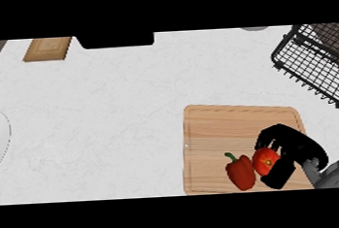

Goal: Pick the tomato from the cutting board and place it in the tiered basket

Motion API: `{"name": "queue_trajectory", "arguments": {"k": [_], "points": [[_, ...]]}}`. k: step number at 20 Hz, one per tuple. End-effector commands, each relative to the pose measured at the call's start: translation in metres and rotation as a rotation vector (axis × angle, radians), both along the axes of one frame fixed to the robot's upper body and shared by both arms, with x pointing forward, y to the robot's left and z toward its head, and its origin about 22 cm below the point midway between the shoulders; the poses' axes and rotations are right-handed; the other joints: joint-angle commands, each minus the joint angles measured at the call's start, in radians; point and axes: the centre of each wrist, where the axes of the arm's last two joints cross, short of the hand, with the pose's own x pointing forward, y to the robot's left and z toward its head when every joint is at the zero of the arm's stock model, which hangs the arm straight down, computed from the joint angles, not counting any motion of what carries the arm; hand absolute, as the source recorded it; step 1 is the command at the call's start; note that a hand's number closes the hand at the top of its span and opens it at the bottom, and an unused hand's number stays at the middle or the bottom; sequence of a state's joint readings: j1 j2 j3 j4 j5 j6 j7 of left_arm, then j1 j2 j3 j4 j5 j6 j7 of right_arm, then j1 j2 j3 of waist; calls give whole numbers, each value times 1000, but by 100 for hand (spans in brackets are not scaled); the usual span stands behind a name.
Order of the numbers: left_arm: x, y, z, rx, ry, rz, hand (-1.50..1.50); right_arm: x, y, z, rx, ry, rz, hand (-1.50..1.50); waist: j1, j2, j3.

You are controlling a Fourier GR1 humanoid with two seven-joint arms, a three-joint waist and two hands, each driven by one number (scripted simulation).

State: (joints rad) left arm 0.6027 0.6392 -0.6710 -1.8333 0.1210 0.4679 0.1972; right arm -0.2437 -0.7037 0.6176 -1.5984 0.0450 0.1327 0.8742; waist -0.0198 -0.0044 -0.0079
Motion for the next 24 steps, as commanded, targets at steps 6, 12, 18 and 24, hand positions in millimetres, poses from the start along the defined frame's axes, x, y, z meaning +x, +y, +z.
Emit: {"name": "queue_trajectory", "arguments": {"k": [6, 12, 18, 24], "points": [[93, 18, 50, 91, -556, 51, 0, 28, 3, 14, 60, -126, -183, 150, -6, -1, 8], [89, 8, 45, 73, -537, -32, 0, 78, -5, 53, -27, -316, -466, 150, 72, 12, 1], [94, 5, 44, 76, -547, -59, 0, 112, -18, 110, -34, -646, -657, 150, 85, 5, 1], [100, 3, 45, 61, -557, -64, 0, 131, -27, 163, -179, -940, -724, 150, 94, 8, -5]]}}
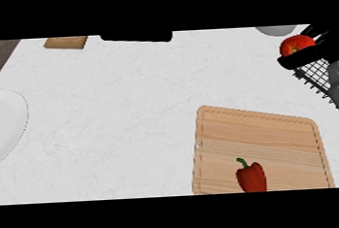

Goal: Pick the tomato from the cutting board and place it in the tiered basket

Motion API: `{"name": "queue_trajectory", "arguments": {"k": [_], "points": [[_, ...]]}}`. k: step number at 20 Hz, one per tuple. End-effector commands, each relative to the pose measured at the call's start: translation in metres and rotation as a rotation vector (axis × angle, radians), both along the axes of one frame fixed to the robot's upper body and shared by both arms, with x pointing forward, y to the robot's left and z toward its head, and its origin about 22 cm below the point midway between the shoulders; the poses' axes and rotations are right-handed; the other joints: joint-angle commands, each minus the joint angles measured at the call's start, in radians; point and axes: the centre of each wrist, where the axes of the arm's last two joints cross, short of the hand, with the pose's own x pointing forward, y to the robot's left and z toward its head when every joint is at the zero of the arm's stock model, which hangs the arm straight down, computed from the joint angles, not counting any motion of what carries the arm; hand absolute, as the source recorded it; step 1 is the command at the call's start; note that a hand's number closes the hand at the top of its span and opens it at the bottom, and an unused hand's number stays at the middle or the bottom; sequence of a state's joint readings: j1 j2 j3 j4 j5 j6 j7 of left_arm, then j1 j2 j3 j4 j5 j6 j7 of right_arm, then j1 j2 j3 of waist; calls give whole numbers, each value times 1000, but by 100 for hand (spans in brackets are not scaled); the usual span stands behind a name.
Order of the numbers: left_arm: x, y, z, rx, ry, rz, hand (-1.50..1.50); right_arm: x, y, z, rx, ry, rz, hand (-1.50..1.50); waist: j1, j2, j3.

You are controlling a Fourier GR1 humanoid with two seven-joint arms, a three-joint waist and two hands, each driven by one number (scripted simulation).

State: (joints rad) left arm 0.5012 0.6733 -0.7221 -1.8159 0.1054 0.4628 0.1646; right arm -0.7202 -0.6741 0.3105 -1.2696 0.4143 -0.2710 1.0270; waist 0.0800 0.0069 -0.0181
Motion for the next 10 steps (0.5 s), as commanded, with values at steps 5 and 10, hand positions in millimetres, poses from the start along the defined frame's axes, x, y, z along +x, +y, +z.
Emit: {"name": "queue_trajectory", "arguments": {"k": [5, 10], "points": [[88, 6, 48, 14, -499, 62, 0, 21, -11, 63, -152, -235, -229, 150, -19, -3, 5], [93, 11, 47, 30, -505, 80, 0, 32, -17, 69, -258, -184, -301, 150, -23, 3, 5]]}}
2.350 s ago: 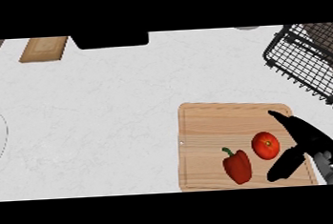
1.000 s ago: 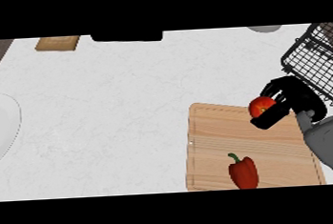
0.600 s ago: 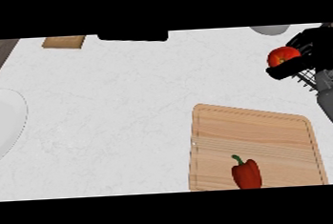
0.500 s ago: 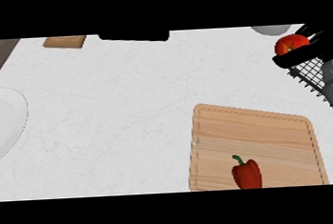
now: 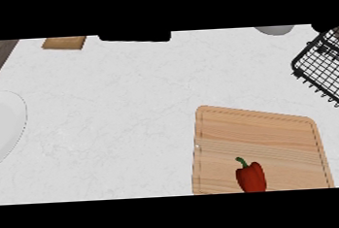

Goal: Pick the tomato from the cutting board and place it in the tiered basket

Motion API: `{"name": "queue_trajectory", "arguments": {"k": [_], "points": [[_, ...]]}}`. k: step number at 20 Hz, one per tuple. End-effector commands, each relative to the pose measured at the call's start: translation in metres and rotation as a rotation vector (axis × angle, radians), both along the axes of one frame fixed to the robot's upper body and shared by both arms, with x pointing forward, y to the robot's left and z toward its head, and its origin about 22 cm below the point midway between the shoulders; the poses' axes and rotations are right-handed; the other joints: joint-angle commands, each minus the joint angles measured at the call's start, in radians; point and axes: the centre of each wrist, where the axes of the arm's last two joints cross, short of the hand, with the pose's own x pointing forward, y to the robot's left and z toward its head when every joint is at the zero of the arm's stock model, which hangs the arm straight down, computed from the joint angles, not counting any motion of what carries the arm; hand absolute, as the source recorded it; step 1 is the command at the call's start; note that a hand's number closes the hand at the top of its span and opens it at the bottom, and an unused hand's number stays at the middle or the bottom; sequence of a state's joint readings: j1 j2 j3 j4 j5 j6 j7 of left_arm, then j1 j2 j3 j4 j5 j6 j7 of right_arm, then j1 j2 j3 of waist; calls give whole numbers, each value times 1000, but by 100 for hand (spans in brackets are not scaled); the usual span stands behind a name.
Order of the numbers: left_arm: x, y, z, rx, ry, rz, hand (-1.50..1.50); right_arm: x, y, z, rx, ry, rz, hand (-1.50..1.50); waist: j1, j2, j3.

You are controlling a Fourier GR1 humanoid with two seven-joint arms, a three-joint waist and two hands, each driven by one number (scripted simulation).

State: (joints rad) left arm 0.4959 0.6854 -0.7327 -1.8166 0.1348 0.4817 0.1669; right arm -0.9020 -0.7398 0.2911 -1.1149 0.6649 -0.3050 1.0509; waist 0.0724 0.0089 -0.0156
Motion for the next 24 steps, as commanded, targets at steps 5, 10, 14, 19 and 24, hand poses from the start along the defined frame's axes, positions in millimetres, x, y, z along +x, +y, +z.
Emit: {"name": "queue_trajectory", "arguments": {"k": [5, 10, 14, 19, 24], "points": [[95, 8, 49, 30, -534, 68, 0, 15, 5, 34, 54, -67, -106, 150, -27, -3, 10], [98, 13, 55, 24, -544, 78, 0, 23, -3, 24, -22, -8, -125, 150, -34, 6, 11], [96, 11, 51, 29, -532, 92, 0, 27, -23, 12, -125, 76, -208, 150, -43, 12, 10], [92, 15, 50, 34, -523, 99, 0, 27, -49, 7, -251, 200, -326, 150, -54, 4, 8], [93, 14, 50, 25, -522, 122, 0, 27, -66, -5, -278, 245, -353, 150, -78, 3, 13]]}}
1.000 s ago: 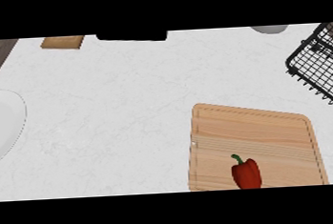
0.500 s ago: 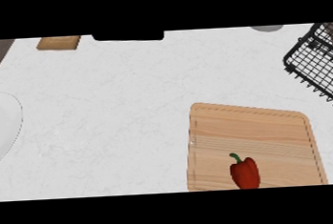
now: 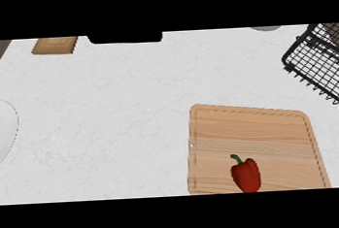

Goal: Pick the tomato from the cutting board and place it in the tiered basket

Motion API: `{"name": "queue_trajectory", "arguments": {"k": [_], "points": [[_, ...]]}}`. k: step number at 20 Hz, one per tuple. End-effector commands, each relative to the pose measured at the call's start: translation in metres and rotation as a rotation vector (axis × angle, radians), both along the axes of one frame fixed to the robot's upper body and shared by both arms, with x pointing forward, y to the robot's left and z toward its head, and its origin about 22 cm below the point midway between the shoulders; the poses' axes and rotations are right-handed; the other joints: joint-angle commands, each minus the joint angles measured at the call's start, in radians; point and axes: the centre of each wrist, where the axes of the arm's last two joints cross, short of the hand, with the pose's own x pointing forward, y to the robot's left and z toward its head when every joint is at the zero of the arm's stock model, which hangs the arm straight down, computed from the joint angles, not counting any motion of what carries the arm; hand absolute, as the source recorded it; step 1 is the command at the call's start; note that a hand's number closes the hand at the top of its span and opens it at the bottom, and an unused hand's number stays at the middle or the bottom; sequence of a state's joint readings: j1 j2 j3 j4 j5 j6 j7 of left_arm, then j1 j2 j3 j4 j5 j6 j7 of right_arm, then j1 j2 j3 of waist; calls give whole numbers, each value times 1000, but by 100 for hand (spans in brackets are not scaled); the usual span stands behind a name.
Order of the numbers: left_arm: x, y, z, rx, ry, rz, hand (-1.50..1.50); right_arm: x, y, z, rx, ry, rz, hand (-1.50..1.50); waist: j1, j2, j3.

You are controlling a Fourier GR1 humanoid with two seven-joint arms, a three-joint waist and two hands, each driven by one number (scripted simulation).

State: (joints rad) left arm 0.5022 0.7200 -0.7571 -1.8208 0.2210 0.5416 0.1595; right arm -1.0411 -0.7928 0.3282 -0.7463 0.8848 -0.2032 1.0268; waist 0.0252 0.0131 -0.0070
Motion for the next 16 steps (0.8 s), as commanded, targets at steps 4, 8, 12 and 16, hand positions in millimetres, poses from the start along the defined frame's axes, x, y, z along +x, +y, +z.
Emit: {"name": "queue_trajectory", "arguments": {"k": [4, 8, 12, 16], "points": [[100, 17, 50, 83, -562, 65, 0, 3, -9, 1, 15, 65, -38, 150, -33, -8, 6], [101, 18, 53, 72, -563, 74, 0, 6, -5, -13, 77, 81, -4, 150, -42, -8, 9], [98, 14, 49, 64, -557, 82, 0, 7, -5, -14, 157, 71, 28, 150, -45, -10, 10], [93, 19, 46, 87, -543, 88, 0, 7, -14, -21, 316, 54, 1, 150, -54, -14, 13]]}}
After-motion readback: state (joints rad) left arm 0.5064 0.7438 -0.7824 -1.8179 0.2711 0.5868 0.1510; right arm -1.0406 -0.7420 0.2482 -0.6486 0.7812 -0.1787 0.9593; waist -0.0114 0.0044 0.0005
